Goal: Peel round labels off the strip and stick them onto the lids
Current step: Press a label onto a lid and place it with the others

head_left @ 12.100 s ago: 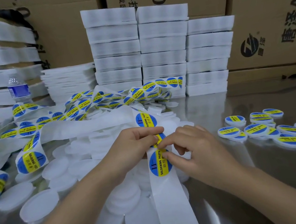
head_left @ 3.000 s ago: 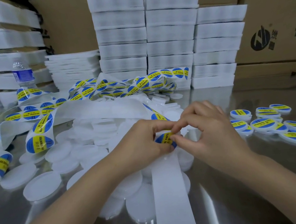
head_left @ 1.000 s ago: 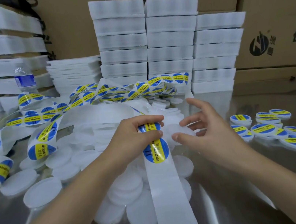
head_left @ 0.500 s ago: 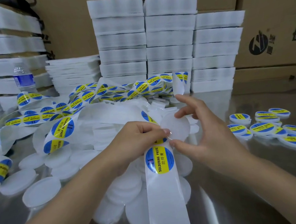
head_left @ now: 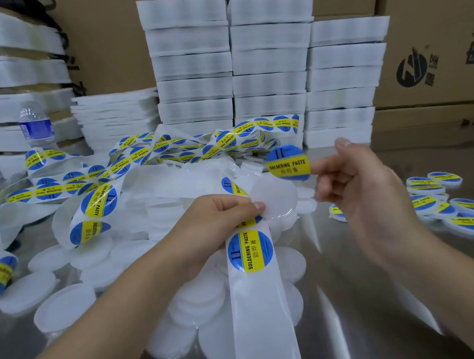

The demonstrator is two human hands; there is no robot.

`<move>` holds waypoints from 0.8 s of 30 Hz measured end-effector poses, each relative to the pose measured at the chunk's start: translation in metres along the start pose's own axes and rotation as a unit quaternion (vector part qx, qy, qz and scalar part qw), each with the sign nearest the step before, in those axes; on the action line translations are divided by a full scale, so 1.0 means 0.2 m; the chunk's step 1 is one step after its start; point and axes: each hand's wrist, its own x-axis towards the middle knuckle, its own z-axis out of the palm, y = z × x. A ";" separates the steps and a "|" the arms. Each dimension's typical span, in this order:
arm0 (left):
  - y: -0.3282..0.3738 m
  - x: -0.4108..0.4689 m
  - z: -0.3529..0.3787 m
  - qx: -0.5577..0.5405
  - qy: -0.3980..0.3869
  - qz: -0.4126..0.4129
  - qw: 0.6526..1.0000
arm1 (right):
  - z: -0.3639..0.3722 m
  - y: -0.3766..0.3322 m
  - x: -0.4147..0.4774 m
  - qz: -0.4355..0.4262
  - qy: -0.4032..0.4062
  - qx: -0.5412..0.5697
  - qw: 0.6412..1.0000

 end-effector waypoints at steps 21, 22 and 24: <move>0.00 0.00 0.00 0.000 -0.015 0.012 1.000 | -0.01 0.04 0.03 0.142 -0.008 -0.089 0.986; 0.00 0.00 0.00 0.000 -0.016 0.011 1.000 | -0.02 0.04 0.03 0.142 -0.009 -0.089 0.986; 0.00 0.00 0.00 0.000 -0.016 0.010 1.000 | -0.01 0.04 0.03 0.143 -0.010 -0.091 0.986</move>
